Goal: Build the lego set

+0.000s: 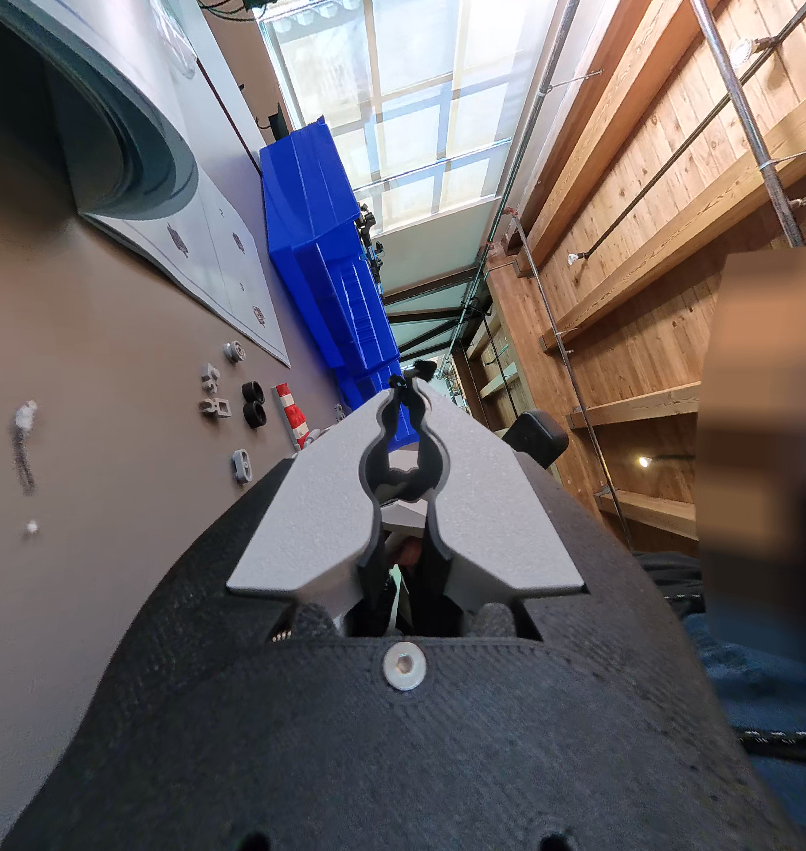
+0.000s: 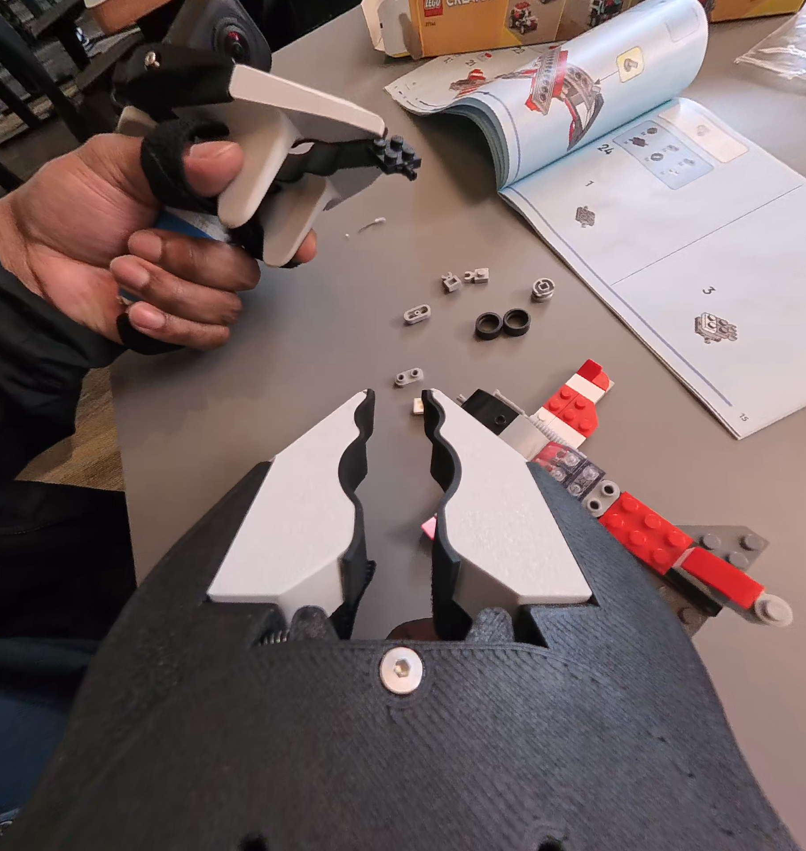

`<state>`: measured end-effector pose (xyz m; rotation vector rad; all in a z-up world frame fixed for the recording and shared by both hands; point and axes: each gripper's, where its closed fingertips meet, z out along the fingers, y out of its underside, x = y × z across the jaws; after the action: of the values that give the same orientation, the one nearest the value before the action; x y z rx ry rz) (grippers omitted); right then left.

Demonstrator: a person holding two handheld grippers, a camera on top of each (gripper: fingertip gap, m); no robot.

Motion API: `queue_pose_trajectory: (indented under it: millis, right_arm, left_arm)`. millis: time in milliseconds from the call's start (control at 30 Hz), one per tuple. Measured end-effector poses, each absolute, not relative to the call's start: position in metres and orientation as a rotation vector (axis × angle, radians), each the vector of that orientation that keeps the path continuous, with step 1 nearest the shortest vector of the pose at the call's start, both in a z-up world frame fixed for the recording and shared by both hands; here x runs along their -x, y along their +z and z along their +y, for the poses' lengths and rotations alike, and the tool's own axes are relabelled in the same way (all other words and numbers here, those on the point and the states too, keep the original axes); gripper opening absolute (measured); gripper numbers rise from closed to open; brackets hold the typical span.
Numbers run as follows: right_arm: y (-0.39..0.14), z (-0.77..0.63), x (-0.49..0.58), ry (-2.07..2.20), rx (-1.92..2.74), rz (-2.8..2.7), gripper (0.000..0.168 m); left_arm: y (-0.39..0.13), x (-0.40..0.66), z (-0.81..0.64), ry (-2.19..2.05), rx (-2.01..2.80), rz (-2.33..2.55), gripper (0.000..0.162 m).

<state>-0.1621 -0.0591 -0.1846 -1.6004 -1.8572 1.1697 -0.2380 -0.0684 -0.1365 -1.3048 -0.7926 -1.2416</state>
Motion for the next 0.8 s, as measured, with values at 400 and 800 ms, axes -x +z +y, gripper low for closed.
queue_pose_trajectory:
  millis: [400, 800]
  right_arm:
    - [-0.183, -0.070, 0.172, 1.136, 1.560, -1.938, 0.021]
    - [-0.196, -0.068, 0.184, 0.891, 1.231, -2.438, 0.025]
  left_arm:
    - [-0.128, 0.236, -0.081, -1.211, 1.280, -0.798, 0.003]
    - [-0.121, 0.232, -0.094, -1.177, 1.281, -0.784, 0.003]
